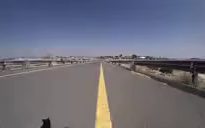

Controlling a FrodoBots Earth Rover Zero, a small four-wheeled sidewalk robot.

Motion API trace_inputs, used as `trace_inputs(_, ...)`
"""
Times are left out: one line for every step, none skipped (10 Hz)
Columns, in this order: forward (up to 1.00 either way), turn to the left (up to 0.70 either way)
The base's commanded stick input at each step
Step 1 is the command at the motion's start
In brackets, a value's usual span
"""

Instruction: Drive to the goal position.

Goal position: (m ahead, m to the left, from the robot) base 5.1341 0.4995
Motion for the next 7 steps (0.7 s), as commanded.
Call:
trace_inputs(1.0, 0.0)
trace_inputs(1.0, 0.0)
trace_inputs(1.0, 0.0)
trace_inputs(1.0, 0.0)
trace_inputs(1.0, 0.0)
trace_inputs(1.0, 0.0)
trace_inputs(1.0, 0.27)
